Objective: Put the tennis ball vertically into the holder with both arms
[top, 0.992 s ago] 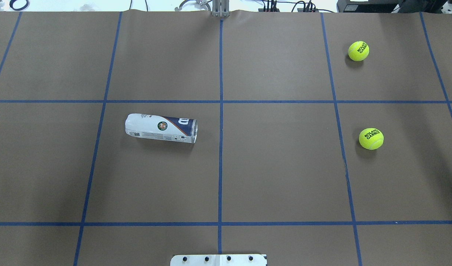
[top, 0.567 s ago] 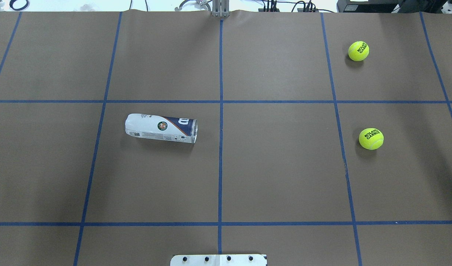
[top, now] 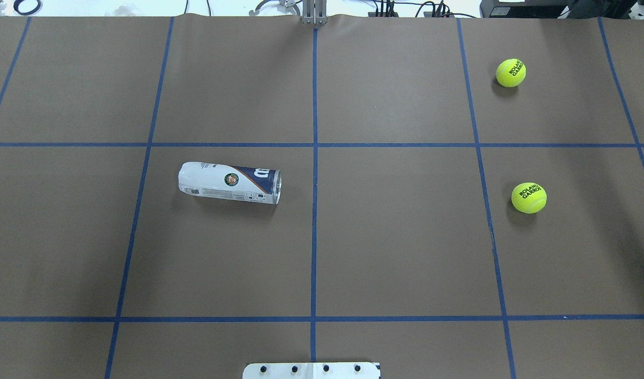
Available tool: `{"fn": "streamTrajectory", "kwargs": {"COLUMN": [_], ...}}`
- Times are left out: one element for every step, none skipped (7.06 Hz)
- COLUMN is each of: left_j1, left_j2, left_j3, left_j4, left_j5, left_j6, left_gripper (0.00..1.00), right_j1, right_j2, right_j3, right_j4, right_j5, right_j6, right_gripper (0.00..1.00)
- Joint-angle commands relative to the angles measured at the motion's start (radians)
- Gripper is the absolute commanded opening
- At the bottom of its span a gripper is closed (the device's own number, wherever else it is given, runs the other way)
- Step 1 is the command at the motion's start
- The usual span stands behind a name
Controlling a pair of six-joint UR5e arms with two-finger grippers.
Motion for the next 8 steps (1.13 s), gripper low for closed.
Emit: {"fn": "streamTrajectory", "kwargs": {"left_j1": [0.118, 0.154, 0.199, 0.232, 0.28, 0.323, 0.373, 0.444], "left_j2": [-0.064, -0.073, -0.082, -0.132, -0.171, -0.211, -0.266, -0.321], "left_j3": [-0.021, -0.036, -0.049, -0.046, -0.043, -0.043, -0.043, -0.041], "left_j4": [-0.033, -0.105, -0.163, -0.202, -0.25, -0.271, -0.269, -0.263], "left_j5": [-0.014, 0.009, 0.034, 0.057, 0.075, 0.075, 0.077, 0.08], "left_j6": [-0.055, -0.052, -0.058, -0.055, -0.061, -0.061, -0.061, -0.064], "left_gripper": [1.0, 1.0, 1.0, 0.93, 0.96, 0.96, 0.99, 0.99], "right_j1": [0.0, 0.0, 0.0, 0.0, -0.002, -0.002, -0.003, -0.003], "right_j2": [-0.001, -0.001, -0.001, -0.001, -0.001, 0.004, 0.008, 0.011], "right_j3": [0.0, -0.003, -0.005, -0.005, -0.005, -0.005, -0.007, -0.007], "right_j4": [0.0, 0.0, 0.0, 0.0, 0.0, 0.002, 0.002, 0.002], "right_j5": [0.001, 0.0, -0.001, -0.001, -0.001, -0.001, -0.001, -0.002], "right_j6": [0.0, -0.001, -0.002, -0.002, 0.0, 0.006, 0.012, 0.014], "right_gripper": [0.99, 0.99, 0.99, 0.99, 0.99, 0.99, 0.99, 0.99]}}
